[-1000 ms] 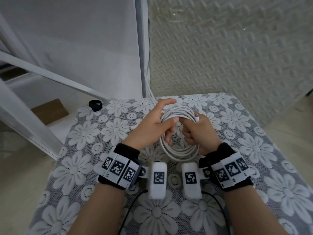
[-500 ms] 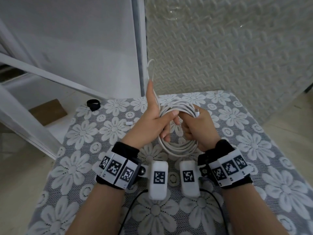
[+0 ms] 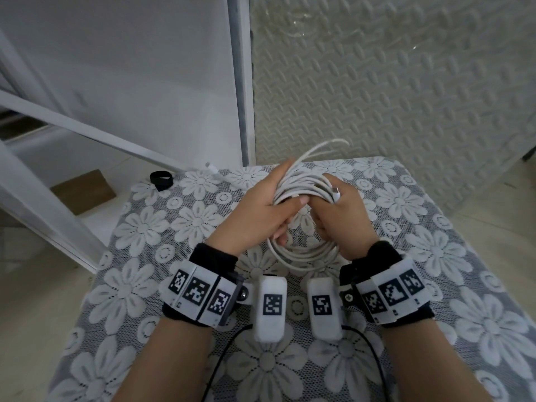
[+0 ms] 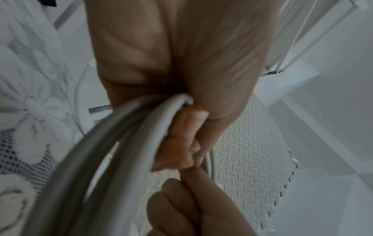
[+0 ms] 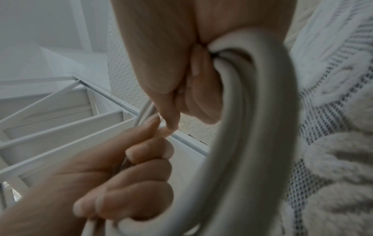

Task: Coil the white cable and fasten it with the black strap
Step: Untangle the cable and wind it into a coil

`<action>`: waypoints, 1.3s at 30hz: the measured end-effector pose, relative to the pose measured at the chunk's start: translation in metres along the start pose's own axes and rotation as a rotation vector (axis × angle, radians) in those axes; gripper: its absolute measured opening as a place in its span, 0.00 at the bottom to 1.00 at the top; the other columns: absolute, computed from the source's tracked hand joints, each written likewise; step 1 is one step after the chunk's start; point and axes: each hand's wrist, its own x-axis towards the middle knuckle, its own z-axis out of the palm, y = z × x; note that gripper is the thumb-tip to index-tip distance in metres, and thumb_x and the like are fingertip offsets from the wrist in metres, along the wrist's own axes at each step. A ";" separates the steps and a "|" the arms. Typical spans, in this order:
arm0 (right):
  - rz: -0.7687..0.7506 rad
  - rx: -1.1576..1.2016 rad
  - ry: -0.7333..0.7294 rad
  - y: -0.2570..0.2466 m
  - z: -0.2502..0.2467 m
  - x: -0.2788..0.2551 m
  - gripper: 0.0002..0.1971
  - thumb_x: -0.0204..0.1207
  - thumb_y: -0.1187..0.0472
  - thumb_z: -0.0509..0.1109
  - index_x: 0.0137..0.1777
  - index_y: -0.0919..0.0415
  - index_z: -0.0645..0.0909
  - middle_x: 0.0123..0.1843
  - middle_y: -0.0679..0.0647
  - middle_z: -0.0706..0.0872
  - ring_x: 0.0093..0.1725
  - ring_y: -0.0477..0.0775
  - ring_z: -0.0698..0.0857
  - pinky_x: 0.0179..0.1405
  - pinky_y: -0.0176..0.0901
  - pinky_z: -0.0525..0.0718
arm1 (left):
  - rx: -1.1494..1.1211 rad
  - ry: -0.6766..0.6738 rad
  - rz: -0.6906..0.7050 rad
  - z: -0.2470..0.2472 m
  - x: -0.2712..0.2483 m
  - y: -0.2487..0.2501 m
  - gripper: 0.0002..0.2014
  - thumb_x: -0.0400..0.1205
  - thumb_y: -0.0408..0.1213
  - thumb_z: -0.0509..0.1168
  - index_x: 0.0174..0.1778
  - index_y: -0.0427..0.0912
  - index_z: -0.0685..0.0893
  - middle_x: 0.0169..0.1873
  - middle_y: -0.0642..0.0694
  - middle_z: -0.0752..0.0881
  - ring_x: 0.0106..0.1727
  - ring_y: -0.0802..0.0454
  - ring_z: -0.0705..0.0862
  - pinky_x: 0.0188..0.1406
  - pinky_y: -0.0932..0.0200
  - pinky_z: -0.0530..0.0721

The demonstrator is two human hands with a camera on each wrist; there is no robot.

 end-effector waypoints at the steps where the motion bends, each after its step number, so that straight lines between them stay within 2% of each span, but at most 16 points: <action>1: -0.019 -0.018 -0.005 0.000 0.000 0.000 0.18 0.76 0.72 0.62 0.29 0.50 0.77 0.16 0.42 0.69 0.16 0.42 0.63 0.15 0.31 0.61 | -0.007 0.006 -0.001 0.000 0.001 0.000 0.24 0.83 0.31 0.63 0.75 0.50 0.70 0.21 0.52 0.75 0.15 0.57 0.69 0.22 0.54 0.83; 4: -0.067 -0.062 -0.014 0.000 -0.001 -0.001 0.13 0.75 0.72 0.65 0.33 0.55 0.78 0.16 0.41 0.71 0.16 0.41 0.64 0.15 0.32 0.61 | -0.025 0.004 -0.005 0.001 0.001 0.000 0.10 0.84 0.30 0.62 0.60 0.39 0.80 0.17 0.55 0.73 0.13 0.57 0.69 0.19 0.57 0.81; 6: -0.082 -0.072 -0.014 0.001 -0.001 -0.001 0.13 0.75 0.72 0.66 0.34 0.55 0.79 0.16 0.41 0.72 0.16 0.40 0.65 0.15 0.32 0.63 | -0.040 0.003 -0.008 0.002 0.000 0.000 0.05 0.84 0.31 0.62 0.53 0.38 0.81 0.18 0.54 0.72 0.13 0.57 0.69 0.19 0.57 0.81; 7: -0.093 -0.076 -0.013 0.001 -0.001 -0.001 0.13 0.75 0.72 0.66 0.33 0.55 0.79 0.16 0.41 0.72 0.16 0.39 0.65 0.15 0.32 0.63 | -0.050 0.005 -0.007 0.002 0.000 0.001 0.04 0.84 0.31 0.62 0.52 0.38 0.81 0.18 0.54 0.71 0.13 0.57 0.68 0.19 0.57 0.81; 12: -0.098 -0.081 -0.004 0.001 -0.002 0.000 0.13 0.75 0.72 0.66 0.31 0.56 0.77 0.16 0.42 0.71 0.17 0.40 0.65 0.14 0.32 0.64 | -0.094 0.028 -0.001 0.002 0.000 0.002 0.07 0.83 0.29 0.63 0.55 0.32 0.80 0.17 0.49 0.70 0.13 0.55 0.67 0.17 0.59 0.79; 16: -0.089 -0.080 0.004 0.002 -0.003 0.001 0.06 0.75 0.71 0.66 0.37 0.66 0.78 0.17 0.42 0.70 0.17 0.40 0.65 0.15 0.32 0.64 | -0.124 0.053 0.007 0.002 0.000 0.002 0.09 0.82 0.27 0.64 0.57 0.34 0.80 0.17 0.47 0.70 0.12 0.55 0.66 0.17 0.62 0.76; 20: -0.090 -0.078 0.028 0.003 -0.003 0.002 0.07 0.75 0.70 0.66 0.36 0.62 0.78 0.17 0.42 0.71 0.18 0.40 0.66 0.15 0.32 0.65 | -0.141 0.074 0.017 0.003 0.000 0.003 0.09 0.81 0.27 0.65 0.57 0.34 0.80 0.17 0.47 0.70 0.13 0.55 0.66 0.17 0.62 0.74; 26: -0.121 -0.119 0.037 0.004 -0.002 0.002 0.16 0.74 0.72 0.64 0.28 0.54 0.73 0.17 0.41 0.71 0.18 0.38 0.65 0.17 0.30 0.65 | -0.016 -0.019 0.019 0.003 -0.002 0.005 0.06 0.84 0.31 0.62 0.54 0.33 0.76 0.15 0.55 0.70 0.13 0.58 0.66 0.18 0.59 0.77; 29: -0.132 -0.157 0.065 0.005 -0.002 0.004 0.14 0.73 0.72 0.63 0.29 0.57 0.71 0.18 0.42 0.70 0.19 0.38 0.65 0.17 0.30 0.66 | -0.008 -0.034 0.008 0.004 -0.003 0.006 0.07 0.84 0.34 0.62 0.55 0.36 0.74 0.15 0.55 0.70 0.14 0.58 0.67 0.19 0.60 0.76; 35: -0.173 -0.209 0.105 0.007 -0.003 0.005 0.15 0.73 0.71 0.66 0.28 0.56 0.68 0.19 0.41 0.71 0.21 0.39 0.66 0.22 0.29 0.66 | -0.019 -0.020 0.022 0.005 -0.002 0.005 0.12 0.84 0.37 0.62 0.54 0.30 0.75 0.15 0.55 0.68 0.13 0.58 0.66 0.18 0.59 0.78; 37: -0.194 -0.237 0.135 0.007 -0.004 0.006 0.12 0.73 0.69 0.67 0.31 0.60 0.69 0.23 0.43 0.71 0.23 0.40 0.66 0.24 0.32 0.67 | -0.045 -0.009 0.019 0.005 -0.001 0.004 0.12 0.84 0.39 0.62 0.55 0.32 0.77 0.15 0.54 0.67 0.14 0.56 0.65 0.19 0.59 0.77; 39: -0.214 -0.260 0.169 0.006 -0.004 0.006 0.10 0.73 0.68 0.68 0.34 0.61 0.71 0.26 0.47 0.72 0.25 0.40 0.67 0.24 0.32 0.67 | -0.063 -0.005 0.022 0.005 -0.001 0.003 0.09 0.84 0.39 0.62 0.51 0.36 0.79 0.16 0.52 0.66 0.14 0.55 0.65 0.20 0.59 0.77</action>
